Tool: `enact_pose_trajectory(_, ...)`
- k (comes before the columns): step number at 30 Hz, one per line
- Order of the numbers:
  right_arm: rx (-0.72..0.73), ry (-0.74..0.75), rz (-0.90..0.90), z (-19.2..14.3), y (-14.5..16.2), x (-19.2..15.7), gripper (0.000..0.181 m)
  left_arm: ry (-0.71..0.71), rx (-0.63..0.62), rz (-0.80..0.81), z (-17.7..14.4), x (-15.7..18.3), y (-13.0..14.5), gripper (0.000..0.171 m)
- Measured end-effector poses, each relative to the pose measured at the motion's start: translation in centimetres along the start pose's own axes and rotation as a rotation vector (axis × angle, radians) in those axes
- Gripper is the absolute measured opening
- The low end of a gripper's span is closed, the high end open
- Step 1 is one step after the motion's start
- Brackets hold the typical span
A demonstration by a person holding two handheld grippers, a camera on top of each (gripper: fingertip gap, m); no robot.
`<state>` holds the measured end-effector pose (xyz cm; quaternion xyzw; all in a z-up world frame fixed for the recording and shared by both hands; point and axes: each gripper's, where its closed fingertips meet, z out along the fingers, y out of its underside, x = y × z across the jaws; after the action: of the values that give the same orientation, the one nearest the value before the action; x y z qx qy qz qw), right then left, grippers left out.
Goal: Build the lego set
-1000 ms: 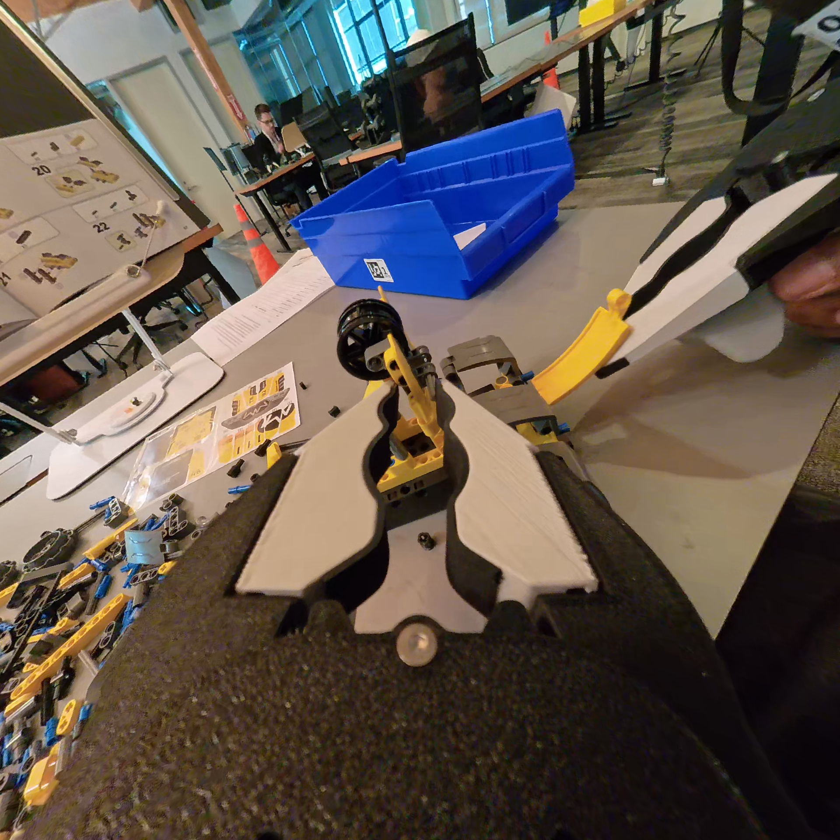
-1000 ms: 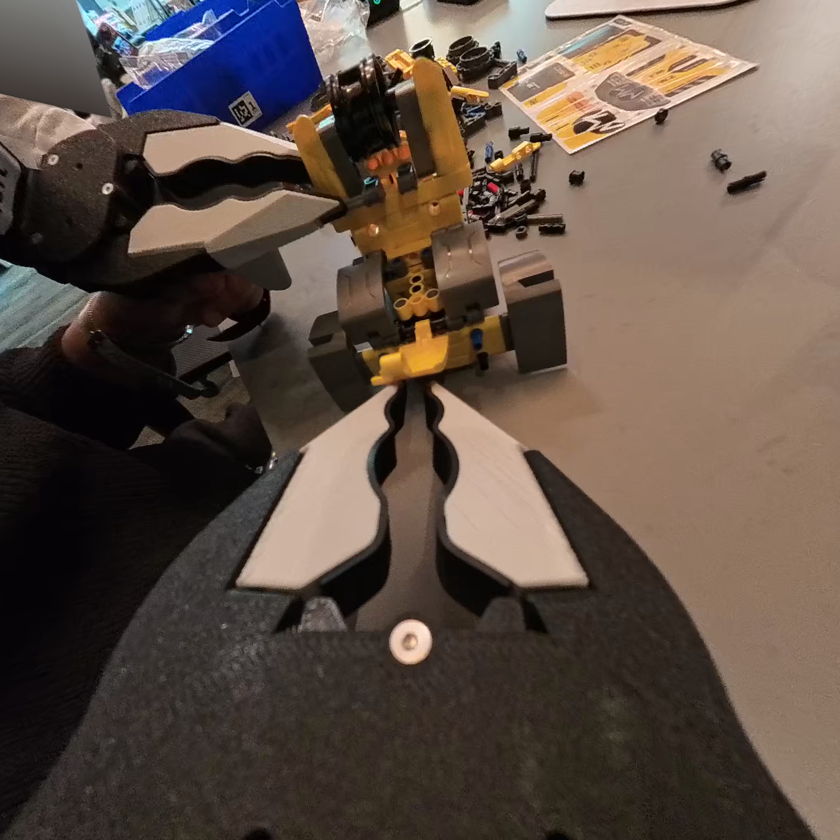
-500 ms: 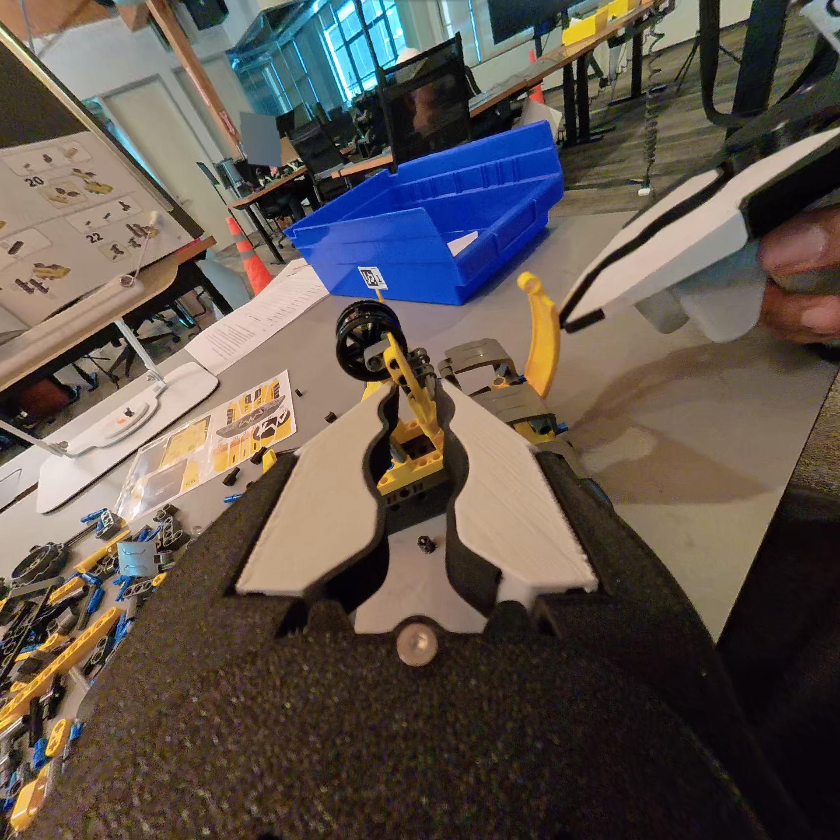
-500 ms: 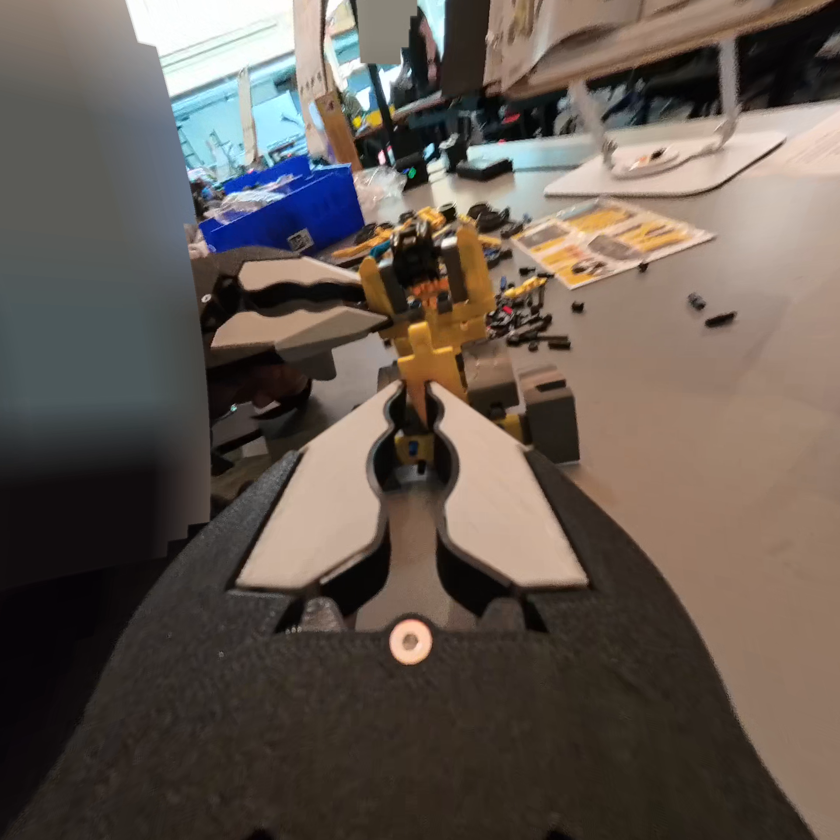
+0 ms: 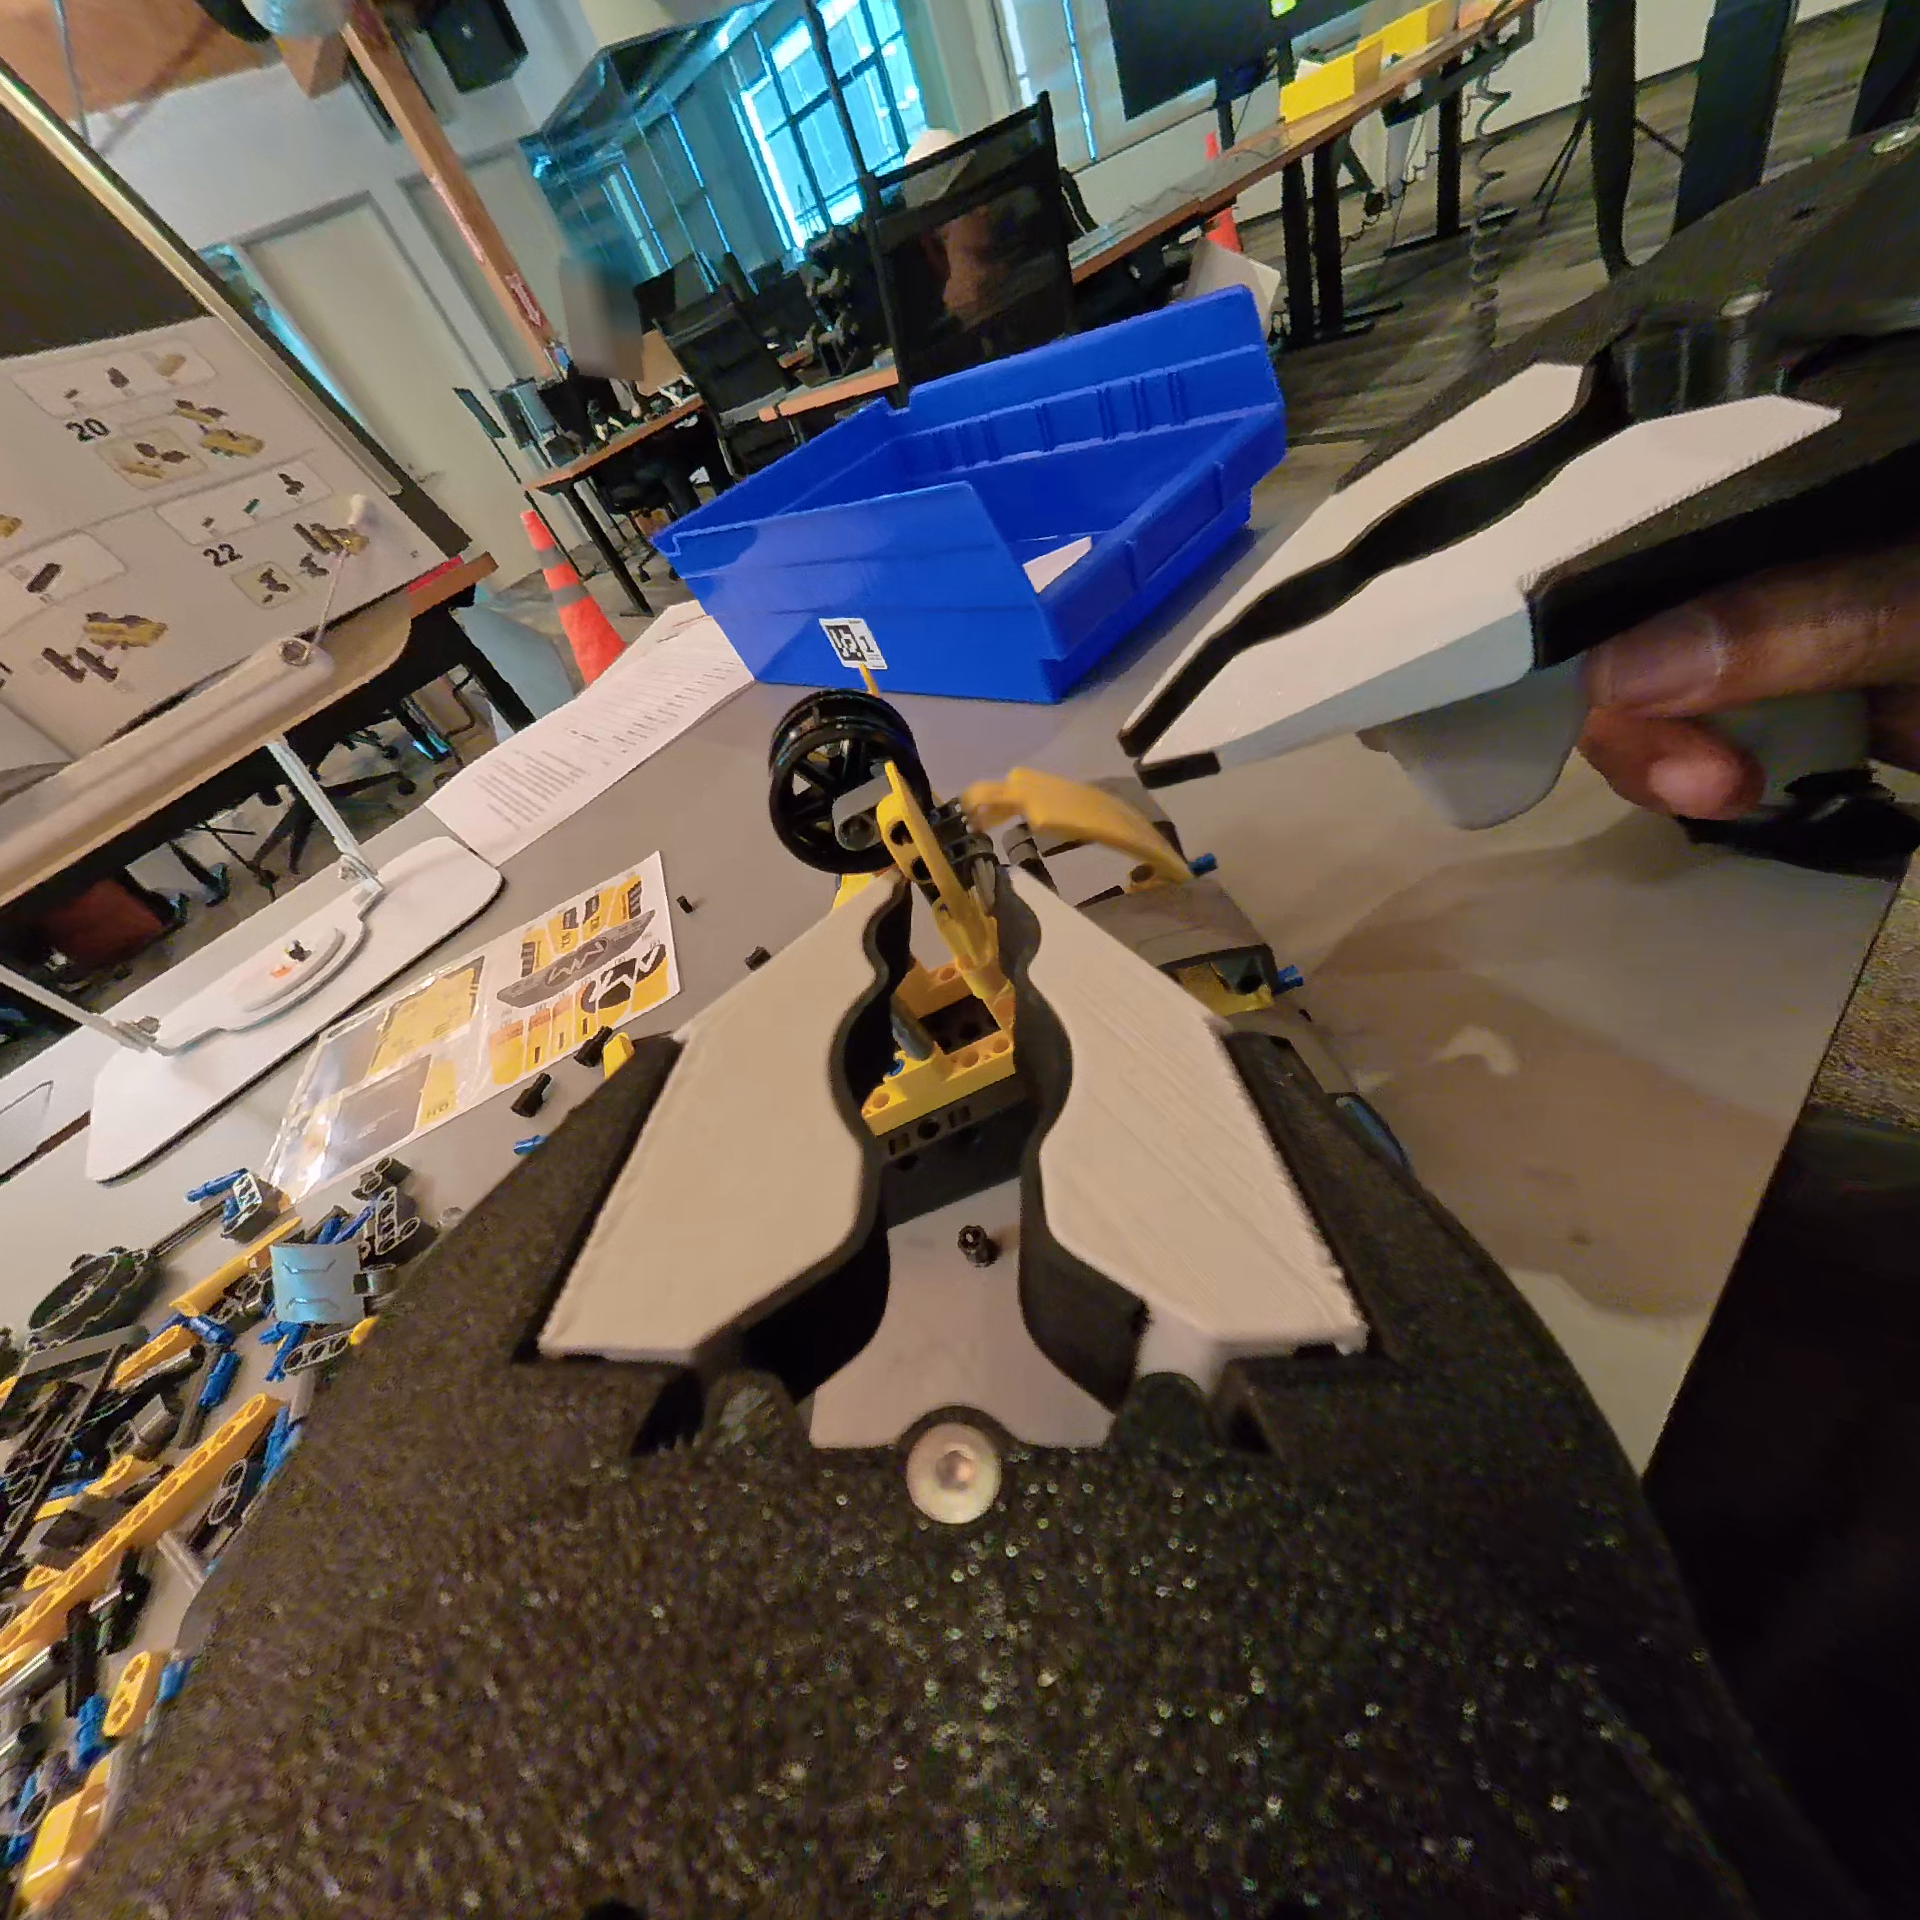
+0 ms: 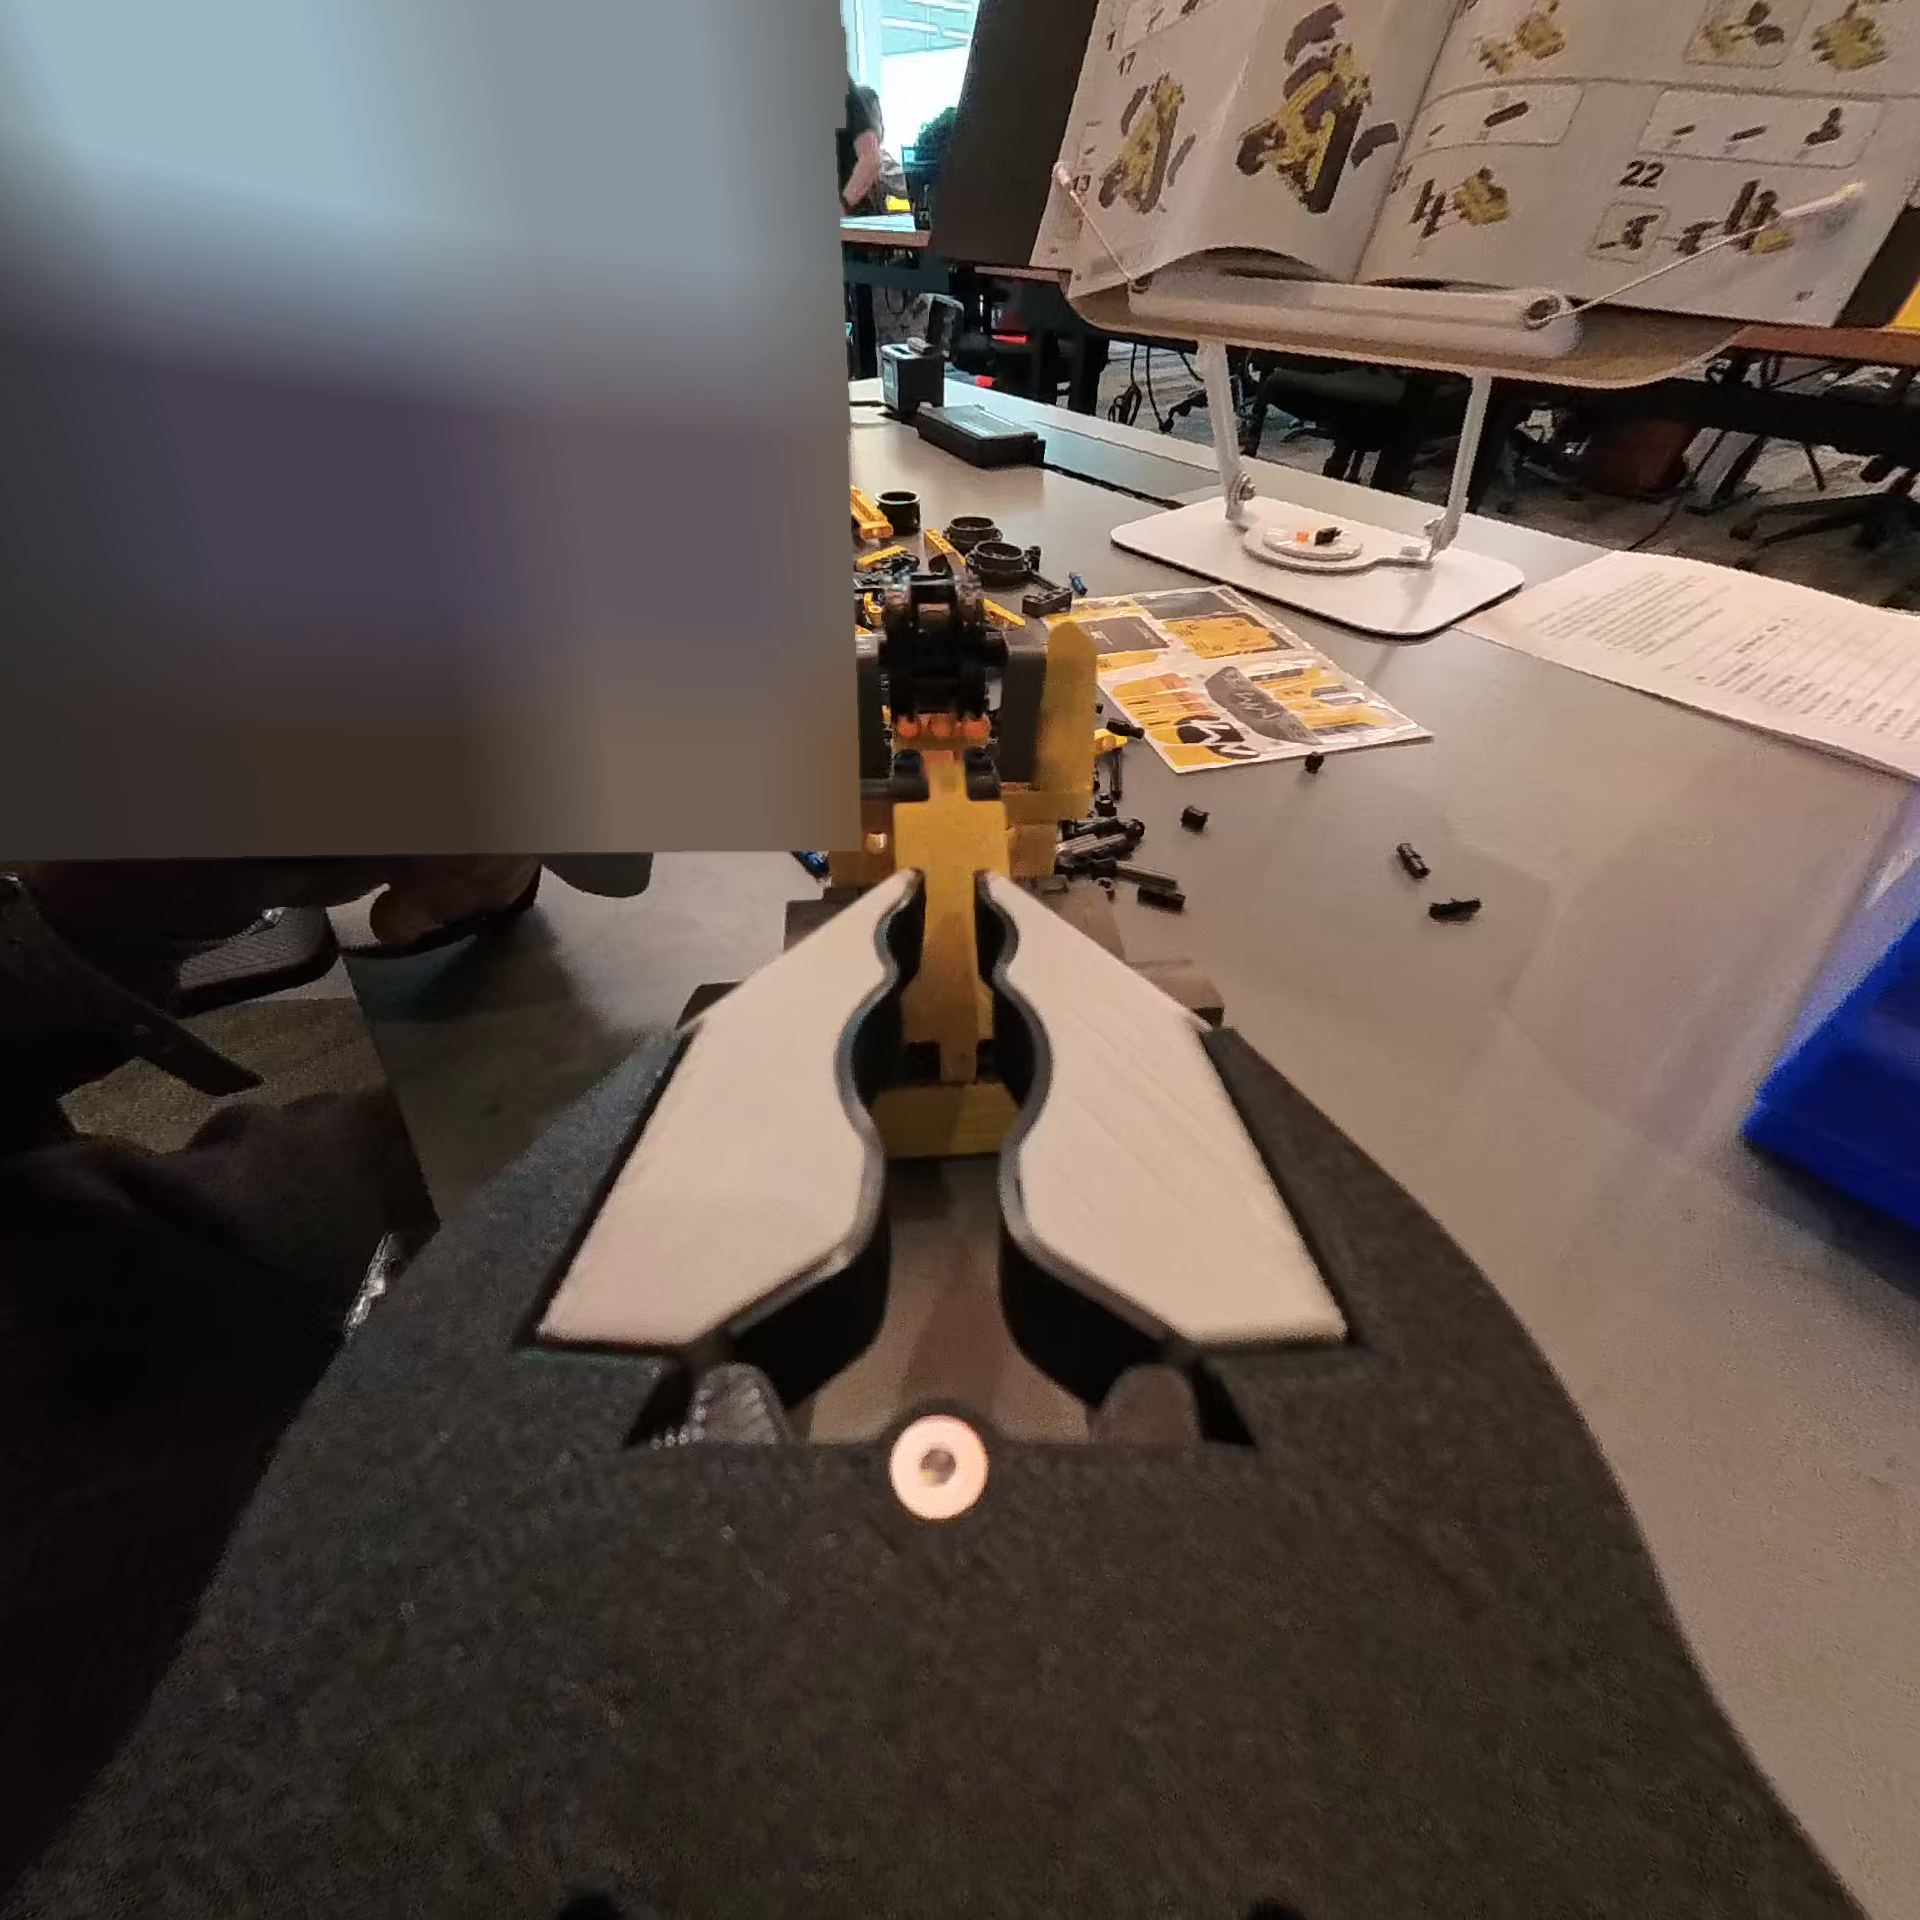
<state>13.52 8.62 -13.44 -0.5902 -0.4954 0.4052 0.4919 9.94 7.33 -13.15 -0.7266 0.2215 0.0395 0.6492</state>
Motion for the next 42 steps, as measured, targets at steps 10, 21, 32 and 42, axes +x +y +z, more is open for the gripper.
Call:
enact_pose_trajectory(10, 0.016, -0.023, 0.005, 0.6, -0.5, -0.5, 0.014, -0.004, 0.003, 0.001, 0.0, 0.0, 0.0, 0.015)
enact_pose_trajectory(21, -0.127, 0.031, -0.095, 2.5, 1.0, 0.0, 0.027, -0.005, 0.004, -0.001, -0.1, 0.1, -0.1, 0.015)
enact_pose_trajectory(32, -0.147, 0.022, -0.061, 2.1, 1.0, 0.0, 0.024, -0.021, 0.006, 0.013, -0.1, 0.1, -0.1, 0.015)
enact_pose_trajectory(42, -0.21, 0.032, -0.08, 1.8, 1.2, 0.0, 0.024, -0.037, 0.007, 0.034, -0.1, 0.2, -0.2, 0.015)
